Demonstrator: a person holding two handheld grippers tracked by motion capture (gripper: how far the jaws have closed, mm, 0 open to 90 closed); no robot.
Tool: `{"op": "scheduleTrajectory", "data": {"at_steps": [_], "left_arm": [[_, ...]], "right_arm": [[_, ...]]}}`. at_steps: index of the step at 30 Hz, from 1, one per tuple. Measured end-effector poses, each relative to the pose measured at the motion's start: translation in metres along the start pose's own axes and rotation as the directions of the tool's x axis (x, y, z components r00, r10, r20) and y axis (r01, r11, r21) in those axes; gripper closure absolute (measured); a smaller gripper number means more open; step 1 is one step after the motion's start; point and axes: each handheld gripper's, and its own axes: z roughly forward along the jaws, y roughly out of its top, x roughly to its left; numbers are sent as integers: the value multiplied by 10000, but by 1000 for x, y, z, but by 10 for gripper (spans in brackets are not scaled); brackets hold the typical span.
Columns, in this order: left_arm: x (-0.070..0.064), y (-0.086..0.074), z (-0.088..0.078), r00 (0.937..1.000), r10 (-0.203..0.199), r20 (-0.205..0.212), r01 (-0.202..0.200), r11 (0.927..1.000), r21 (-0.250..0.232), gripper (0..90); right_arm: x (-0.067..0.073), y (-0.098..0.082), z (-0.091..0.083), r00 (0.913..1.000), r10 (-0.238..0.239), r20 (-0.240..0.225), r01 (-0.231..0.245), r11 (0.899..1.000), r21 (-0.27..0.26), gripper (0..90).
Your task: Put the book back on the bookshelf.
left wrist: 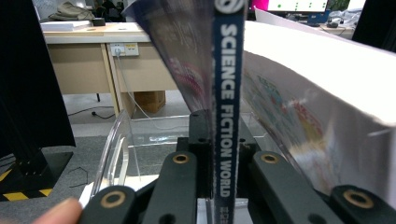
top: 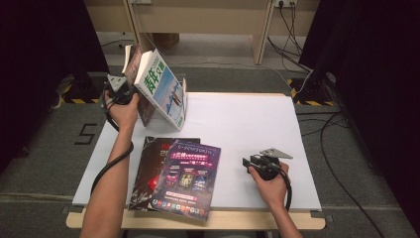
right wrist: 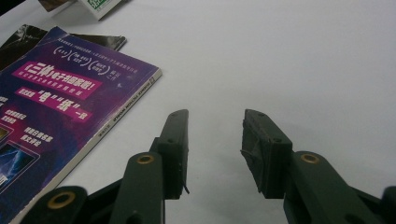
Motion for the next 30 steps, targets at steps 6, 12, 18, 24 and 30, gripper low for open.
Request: {"op": "scheduleTrajectory", "data": {"at_steps": [6,12,18,24,30], "left_arm": [[3,0,-2,9997,-242,42,242,9997,106,765],[3,0,-8,9985,-533,103,530,9983,255,664],[1,-3,-27,9962,-865,109,861,9958,315,588],[0,-11,-55,9898,-1390,298,1382,9900,294,583],[-12,-15,-68,9782,-1658,1252,1602,9856,537,630]], "right_arm": [[0,0,0,10000,9,-10,-9,10000,-26,615],[1,0,-1,10000,21,1,-21,10000,-12,615],[2,1,-2,10000,59,-12,-59,10000,-37,614],[2,1,-3,10000,28,2,-28,10000,-96,615],[3,2,-3,10000,10,4,-10,10000,-90,615]]}}
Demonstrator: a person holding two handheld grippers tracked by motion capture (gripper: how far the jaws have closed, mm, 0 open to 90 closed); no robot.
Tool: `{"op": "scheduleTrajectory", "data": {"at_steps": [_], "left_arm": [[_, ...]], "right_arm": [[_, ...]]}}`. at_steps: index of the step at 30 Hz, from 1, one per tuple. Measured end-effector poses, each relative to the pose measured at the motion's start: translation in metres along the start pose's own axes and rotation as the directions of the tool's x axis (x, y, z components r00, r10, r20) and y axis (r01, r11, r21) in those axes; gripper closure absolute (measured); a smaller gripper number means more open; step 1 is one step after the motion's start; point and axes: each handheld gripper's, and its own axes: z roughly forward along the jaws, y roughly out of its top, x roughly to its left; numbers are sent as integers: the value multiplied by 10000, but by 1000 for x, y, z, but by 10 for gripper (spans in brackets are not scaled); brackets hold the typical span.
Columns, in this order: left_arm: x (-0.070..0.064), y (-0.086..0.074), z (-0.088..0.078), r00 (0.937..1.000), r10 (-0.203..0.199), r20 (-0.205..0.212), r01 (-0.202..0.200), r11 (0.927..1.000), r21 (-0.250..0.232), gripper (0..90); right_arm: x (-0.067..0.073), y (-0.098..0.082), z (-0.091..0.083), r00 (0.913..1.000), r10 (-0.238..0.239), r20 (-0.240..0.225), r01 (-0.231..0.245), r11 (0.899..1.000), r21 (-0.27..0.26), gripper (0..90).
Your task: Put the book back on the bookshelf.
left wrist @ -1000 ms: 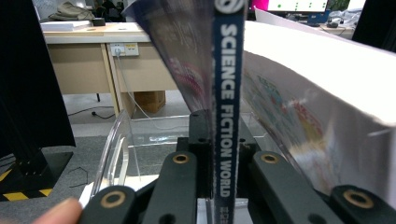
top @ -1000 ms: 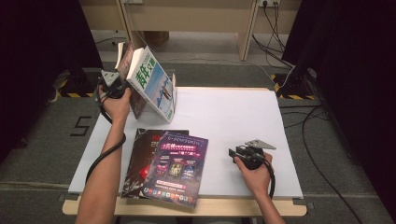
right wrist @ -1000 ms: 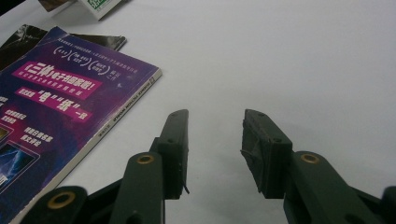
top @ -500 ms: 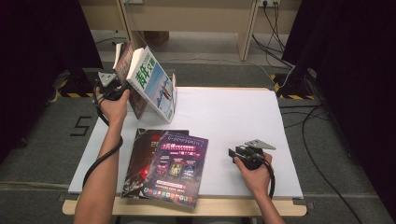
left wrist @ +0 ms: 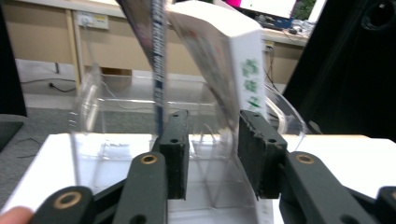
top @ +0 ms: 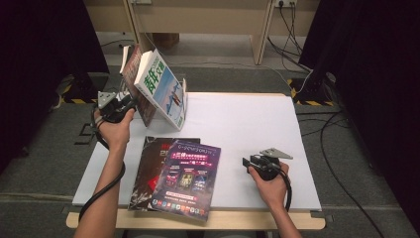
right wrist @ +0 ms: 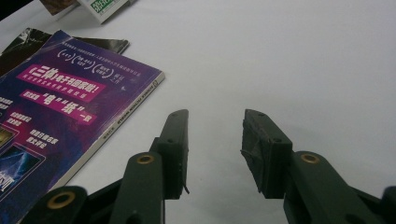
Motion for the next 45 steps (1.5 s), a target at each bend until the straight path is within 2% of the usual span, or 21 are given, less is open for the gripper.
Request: {"op": "scheduleTrajectory", "data": {"at_steps": [5,11,15,18,21,26,28,31,33,36,39,45], "left_arm": [[-11,-1,12,9992,-187,344,183,9997,132,589],[-17,8,33,9984,-488,279,483,9987,179,558],[-20,12,43,9996,-271,119,268,9994,214,653],[-26,16,45,9996,-263,96,261,9993,254,686],[-36,17,46,9993,144,342,-147,9998,99,699],[-54,17,49,9977,458,508,-448,9988,-215,709],[-61,18,51,9946,797,663,-786,9967,-188,713],[-73,20,55,9909,1067,825,-1056,9943,-174,722],[-82,21,57,9846,1494,910,-1484,9888,-171,727],[-93,20,60,9785,1809,989,-1796,9835,-220,730],[-100,18,61,9750,2008,952,-1987,9796,-313,726],[-105,18,62,9707,2143,1087,-2130,9768,-233,707]], "right_arm": [[1,0,-1,10000,2,21,-2,10000,-17,615],[-2,0,-1,10000,94,19,-94,9999,-66,614],[-4,0,-2,10000,32,39,-32,10000,-46,614],[-4,0,-2,10000,75,30,-74,9999,-69,614],[-3,1,-2,10000,83,38,-83,10000,-35,613],[-3,1,-2,10000,50,16,-50,10000,-51,614],[-3,0,-2,10000,76,51,-76,10000,-64,614],[-4,0,-2,10000,71,27,-71,10000,-41,614],[-3,1,-2,10000,61,20,-61,10000,-76,614],[-3,1,-2,10000,75,20,-75,9999,-85,614],[-4,1,-3,9999,115,38,-115,9999,-92,614],[-4,1,-3,10000,95,15,-95,9999,-97,614]]}}
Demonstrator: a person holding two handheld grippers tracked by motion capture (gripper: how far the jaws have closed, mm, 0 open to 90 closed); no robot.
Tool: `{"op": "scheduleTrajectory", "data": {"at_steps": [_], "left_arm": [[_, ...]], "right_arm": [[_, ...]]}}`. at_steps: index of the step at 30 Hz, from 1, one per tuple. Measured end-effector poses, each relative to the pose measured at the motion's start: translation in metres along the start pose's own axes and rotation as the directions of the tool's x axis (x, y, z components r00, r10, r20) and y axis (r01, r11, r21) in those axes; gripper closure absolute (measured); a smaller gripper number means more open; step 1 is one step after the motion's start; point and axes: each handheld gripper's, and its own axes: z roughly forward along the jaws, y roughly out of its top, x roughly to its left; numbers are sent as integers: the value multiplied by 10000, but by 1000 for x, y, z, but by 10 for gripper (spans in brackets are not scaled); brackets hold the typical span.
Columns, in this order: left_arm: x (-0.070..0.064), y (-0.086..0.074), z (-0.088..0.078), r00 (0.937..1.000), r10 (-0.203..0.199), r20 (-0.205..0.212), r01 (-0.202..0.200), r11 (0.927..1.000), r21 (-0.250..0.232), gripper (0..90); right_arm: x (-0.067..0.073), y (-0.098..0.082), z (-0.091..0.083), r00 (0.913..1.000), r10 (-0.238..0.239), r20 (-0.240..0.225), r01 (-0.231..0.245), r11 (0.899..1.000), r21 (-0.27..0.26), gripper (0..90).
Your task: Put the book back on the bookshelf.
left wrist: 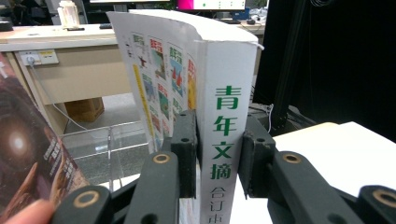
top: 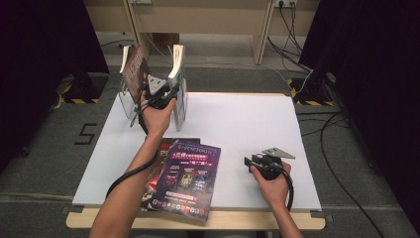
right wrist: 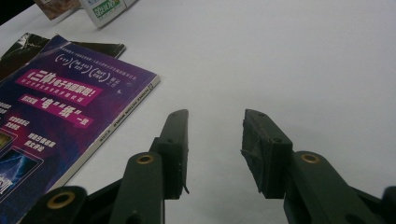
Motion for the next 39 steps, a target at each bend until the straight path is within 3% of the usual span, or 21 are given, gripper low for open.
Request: {"op": "scheduleTrajectory", "data": {"at_steps": [6,10,13,14,18,22,27,33,39], "left_arm": [[0,-1,2,9999,-129,86,129,9999,-4,671],[-2,3,4,9989,457,-111,-454,9987,215,708],[-2,6,7,9929,1172,-218,-1163,9924,393,729],[-2,5,6,9922,1225,-221,-1216,9919,376,729],[-5,0,4,9954,916,-296,-914,9958,75,720],[-3,-2,3,9991,424,73,-424,9991,43,676],[-1,-8,0,9995,305,130,-305,9995,50,603],[1,-14,-4,9994,177,301,-183,9996,202,542],[7,-22,-15,9984,-279,499,249,9979,600,501]], "right_arm": [[0,0,0,10000,-19,12,19,10000,5,613],[0,0,0,10000,-8,15,8,10000,35,613],[0,0,0,10000,9,-5,-9,10000,24,613],[0,0,0,10000,-4,-14,4,10000,27,613],[-1,0,0,10000,15,13,-15,10000,51,613],[0,-1,0,10000,70,-3,-70,9999,72,612],[-1,0,0,10000,4,10,-4,10000,48,611],[1,0,0,10000,26,3,-26,10000,22,612],[2,0,0,10000,59,-3,-59,10000,22,612]]}}
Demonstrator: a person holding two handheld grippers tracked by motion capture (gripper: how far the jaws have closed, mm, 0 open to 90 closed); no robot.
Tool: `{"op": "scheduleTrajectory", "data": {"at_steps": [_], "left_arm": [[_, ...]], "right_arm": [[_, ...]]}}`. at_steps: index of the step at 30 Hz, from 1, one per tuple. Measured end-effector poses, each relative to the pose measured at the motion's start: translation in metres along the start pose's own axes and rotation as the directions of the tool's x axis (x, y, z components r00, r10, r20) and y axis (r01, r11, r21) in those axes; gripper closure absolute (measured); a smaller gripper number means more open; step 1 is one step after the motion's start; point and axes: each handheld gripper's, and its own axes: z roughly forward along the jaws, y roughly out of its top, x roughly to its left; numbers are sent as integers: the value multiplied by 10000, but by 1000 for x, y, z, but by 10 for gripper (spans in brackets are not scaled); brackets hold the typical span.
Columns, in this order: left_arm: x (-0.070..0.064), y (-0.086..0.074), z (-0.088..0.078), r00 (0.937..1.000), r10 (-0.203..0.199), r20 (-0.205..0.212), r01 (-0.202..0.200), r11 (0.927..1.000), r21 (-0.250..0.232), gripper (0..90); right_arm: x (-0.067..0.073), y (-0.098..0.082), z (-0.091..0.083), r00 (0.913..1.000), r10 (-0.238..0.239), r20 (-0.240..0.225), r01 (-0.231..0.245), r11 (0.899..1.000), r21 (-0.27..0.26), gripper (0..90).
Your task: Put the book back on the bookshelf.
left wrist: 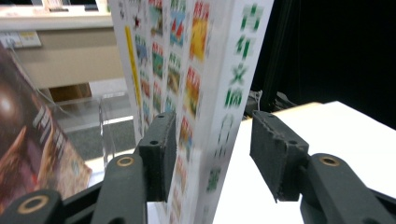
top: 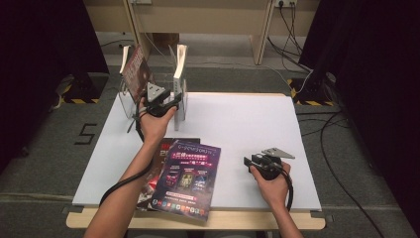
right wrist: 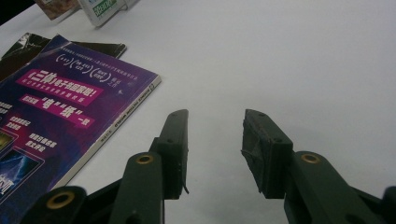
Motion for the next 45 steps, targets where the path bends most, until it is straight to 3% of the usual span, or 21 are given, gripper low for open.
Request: {"op": "scheduleTrajectory", "data": {"at_steps": [4,6,9,11,14,17,22,30,32,34,36,39,41,43,45], "left_arm": [[5,-6,-10,9992,-398,38,396,9983,425,489],[9,-10,-15,9971,-751,69,745,9948,701,486],[12,-16,-21,9958,-906,124,885,9888,1205,486],[12,-23,-27,9959,-878,221,827,9812,1744,481],[11,-34,-36,9930,-1085,473,953,9701,2232,481],[12,-46,-44,9915,-1222,453,1061,9586,2641,485],[15,-68,-53,9883,-1457,459,1226,9358,3304,493],[14,-101,-67,9733,-2152,793,1617,8891,4282,497],[14,-109,-71,9648,-2501,818,1866,8694,4574,497],[13,-116,-73,9608,-2652,807,1970,8580,4743,496],[12,-123,-75,9554,-2814,896,2003,8403,5038,495],[10,-133,-77,9491,-3006,939,2065,8191,5351,490],[10,-136,-79,9464,-3087,952,2164,8246,5226,489],[10,-135,-80,9398,-3275,978,2305,8185,5263,489],[9,-135,-81,9425,-3189,999,2207,8186,5303,489]], "right_arm": [[3,1,0,10000,19,-29,-19,10000,-17,612],[3,1,0,9999,-101,-9,101,9999,-7,612],[4,2,1,9999,-161,-56,161,9999,-21,612],[6,2,2,9999,-149,-66,149,9999,5,612],[8,4,2,9998,-176,-100,176,9998,0,612],[10,5,2,9997,-214,-129,214,9998,20,612],[17,9,2,9993,-357,-144,358,9993,48,612],[35,17,6,9970,-522,-573,550,9973,493,612],[41,18,9,9958,-498,-764,553,9959,718,612],[47,19,13,9943,-455,-964,547,9940,948,611],[52,18,19,9919,-415,-1198,565,9906,1246,606],[61,14,28,9866,-163,-1623,484,9795,1957,604],[66,11,34,9833,-71,-1820,504,9709,2343,601],[69,8,38,9805,161,-1958,375,9629,2671,599],[71,7,41,9774,238,-2101,378,9580,2844,598]]}}
